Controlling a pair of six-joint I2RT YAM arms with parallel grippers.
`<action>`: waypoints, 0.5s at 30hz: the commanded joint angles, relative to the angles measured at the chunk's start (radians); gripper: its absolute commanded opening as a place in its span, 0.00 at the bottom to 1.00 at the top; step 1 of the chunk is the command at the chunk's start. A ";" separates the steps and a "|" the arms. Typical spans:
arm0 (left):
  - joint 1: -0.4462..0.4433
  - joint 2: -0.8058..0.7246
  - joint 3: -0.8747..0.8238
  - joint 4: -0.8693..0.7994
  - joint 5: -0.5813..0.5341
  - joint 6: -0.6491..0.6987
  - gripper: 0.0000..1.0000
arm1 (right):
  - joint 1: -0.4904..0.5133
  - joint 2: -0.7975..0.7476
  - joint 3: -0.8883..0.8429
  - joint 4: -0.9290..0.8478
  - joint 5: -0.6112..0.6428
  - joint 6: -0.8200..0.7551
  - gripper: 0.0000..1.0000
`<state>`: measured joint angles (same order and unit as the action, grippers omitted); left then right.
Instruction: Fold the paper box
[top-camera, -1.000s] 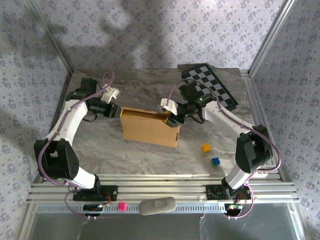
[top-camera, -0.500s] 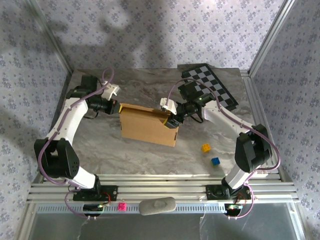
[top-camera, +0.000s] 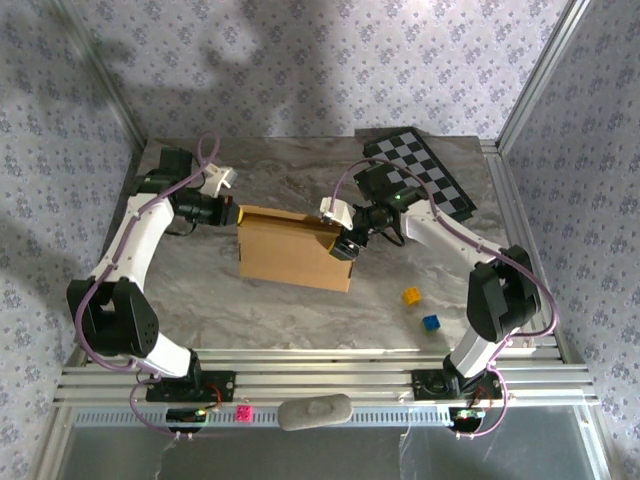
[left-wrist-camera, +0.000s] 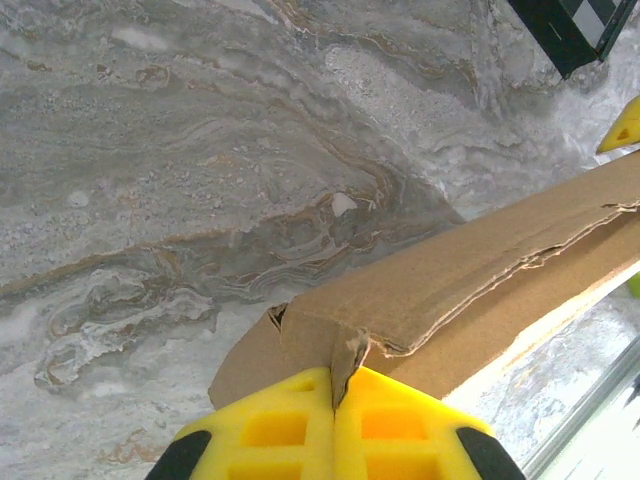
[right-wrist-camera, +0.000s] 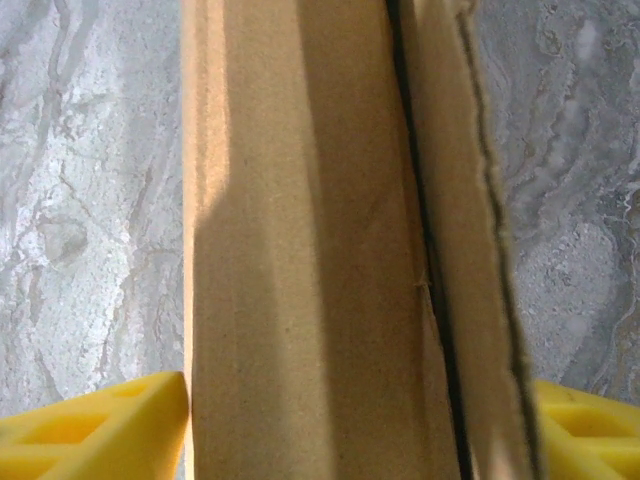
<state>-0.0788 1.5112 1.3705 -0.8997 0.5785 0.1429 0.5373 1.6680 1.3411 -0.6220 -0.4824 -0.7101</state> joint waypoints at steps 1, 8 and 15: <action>-0.012 -0.023 0.044 -0.016 0.081 -0.035 0.00 | 0.011 0.021 0.032 -0.027 0.019 0.018 0.80; -0.014 -0.072 0.003 0.045 0.094 -0.042 0.00 | 0.004 0.014 0.040 -0.016 0.018 0.077 0.88; -0.015 -0.095 -0.052 0.102 0.092 -0.048 0.00 | 0.004 0.008 0.057 0.011 0.004 0.188 0.91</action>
<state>-0.0807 1.4506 1.3472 -0.8497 0.6064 0.1028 0.5369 1.6722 1.3632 -0.6224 -0.4591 -0.5953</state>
